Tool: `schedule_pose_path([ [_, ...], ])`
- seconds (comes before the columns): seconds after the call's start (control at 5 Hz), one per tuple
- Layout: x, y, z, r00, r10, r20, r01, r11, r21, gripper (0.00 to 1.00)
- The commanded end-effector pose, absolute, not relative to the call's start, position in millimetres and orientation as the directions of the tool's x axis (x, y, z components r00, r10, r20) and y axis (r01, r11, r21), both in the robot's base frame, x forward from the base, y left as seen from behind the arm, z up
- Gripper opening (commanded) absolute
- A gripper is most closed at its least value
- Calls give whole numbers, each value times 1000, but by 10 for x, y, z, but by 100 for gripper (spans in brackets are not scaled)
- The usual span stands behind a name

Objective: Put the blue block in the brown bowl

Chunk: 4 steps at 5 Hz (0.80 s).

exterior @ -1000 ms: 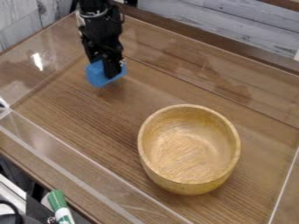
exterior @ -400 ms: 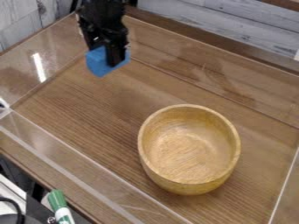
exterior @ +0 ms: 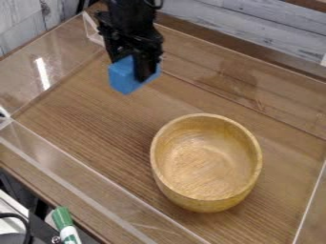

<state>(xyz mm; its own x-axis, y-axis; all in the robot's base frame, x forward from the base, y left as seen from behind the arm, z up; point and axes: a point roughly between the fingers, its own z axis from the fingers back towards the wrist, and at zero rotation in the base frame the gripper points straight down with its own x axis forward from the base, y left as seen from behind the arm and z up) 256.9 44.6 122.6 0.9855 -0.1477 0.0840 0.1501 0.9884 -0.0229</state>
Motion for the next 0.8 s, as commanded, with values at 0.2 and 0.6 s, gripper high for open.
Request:
schedule_pose_path([
  [0.2,2372,99,1438,983,-135,123,138,990,-21,0],
  [0.6,2167,-273,1465,987,-118,112,124,991,-41,0],
])
